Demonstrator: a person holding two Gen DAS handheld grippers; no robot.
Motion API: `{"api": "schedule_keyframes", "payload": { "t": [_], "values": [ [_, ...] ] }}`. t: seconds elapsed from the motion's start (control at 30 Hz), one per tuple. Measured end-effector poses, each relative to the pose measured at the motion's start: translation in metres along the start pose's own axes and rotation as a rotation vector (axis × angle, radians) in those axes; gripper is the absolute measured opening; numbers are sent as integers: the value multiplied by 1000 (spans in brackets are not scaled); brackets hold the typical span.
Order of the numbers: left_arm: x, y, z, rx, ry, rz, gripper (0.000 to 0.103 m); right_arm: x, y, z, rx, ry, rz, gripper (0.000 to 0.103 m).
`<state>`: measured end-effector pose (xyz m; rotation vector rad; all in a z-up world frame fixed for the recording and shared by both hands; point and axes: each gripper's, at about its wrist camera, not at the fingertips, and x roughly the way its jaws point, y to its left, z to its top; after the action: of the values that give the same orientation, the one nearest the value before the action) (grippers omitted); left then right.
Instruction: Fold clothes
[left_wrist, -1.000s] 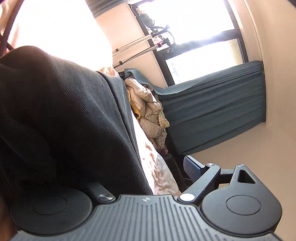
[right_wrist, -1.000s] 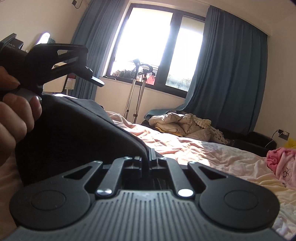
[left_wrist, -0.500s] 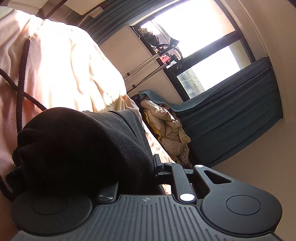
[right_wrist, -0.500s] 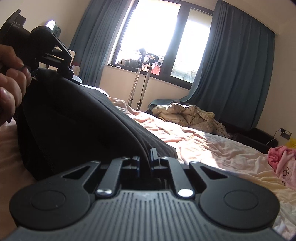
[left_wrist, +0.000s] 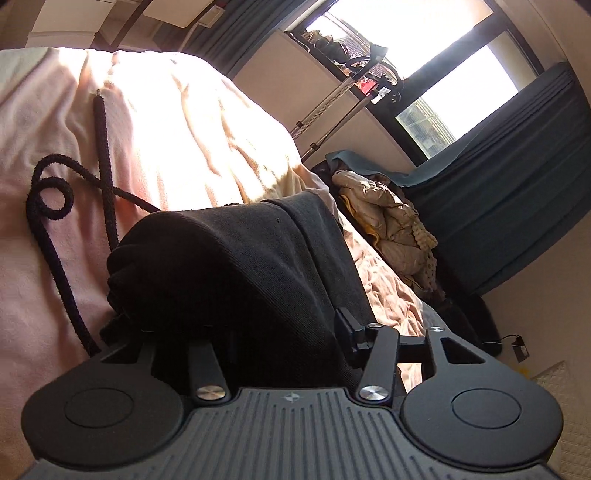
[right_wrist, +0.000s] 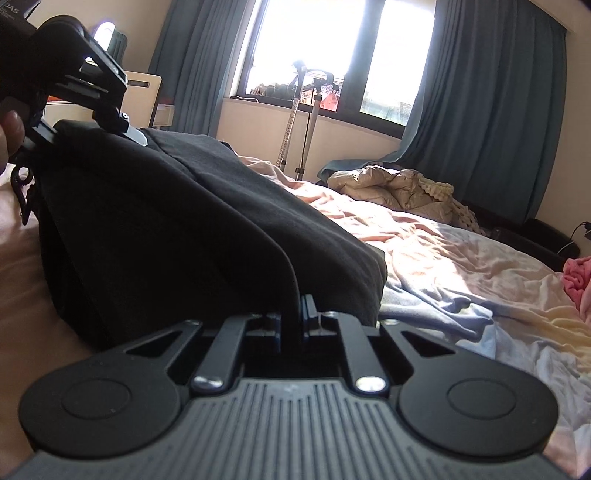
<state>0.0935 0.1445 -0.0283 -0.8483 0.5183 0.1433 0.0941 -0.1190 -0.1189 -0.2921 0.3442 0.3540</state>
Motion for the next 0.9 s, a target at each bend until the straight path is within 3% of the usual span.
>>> {"api": "schedule_keyframes", "payload": {
  "t": [0.13, 0.2, 0.27, 0.4, 0.47, 0.57, 0.73, 0.9],
  "values": [
    [-34, 9, -11, -60, 26, -61, 96, -15, -7, 4, 80, -16, 41, 17],
    [-41, 16, -19, -101, 62, -81, 100, -22, -14, 4, 152, -24, 82, 25],
    [-38, 26, -28, -177, 105, -93, 101, -30, -22, 5, 224, -33, 124, 46],
    [-28, 52, -47, -361, 178, -117, 101, -43, -38, 5, 382, -52, 200, 54],
    [-21, 58, -49, -397, 179, -60, 102, -45, -50, 3, 487, -65, 219, 67],
    [-7, 75, -53, -526, 196, -20, 102, -48, -68, 0, 651, -85, 238, 71],
    [7, 73, -52, -534, 149, 15, 102, -41, -93, -15, 875, -59, 180, 72],
    [24, 63, -49, -529, 121, 10, 101, -25, -106, -34, 1033, 0, 186, 72]
  ]
}}
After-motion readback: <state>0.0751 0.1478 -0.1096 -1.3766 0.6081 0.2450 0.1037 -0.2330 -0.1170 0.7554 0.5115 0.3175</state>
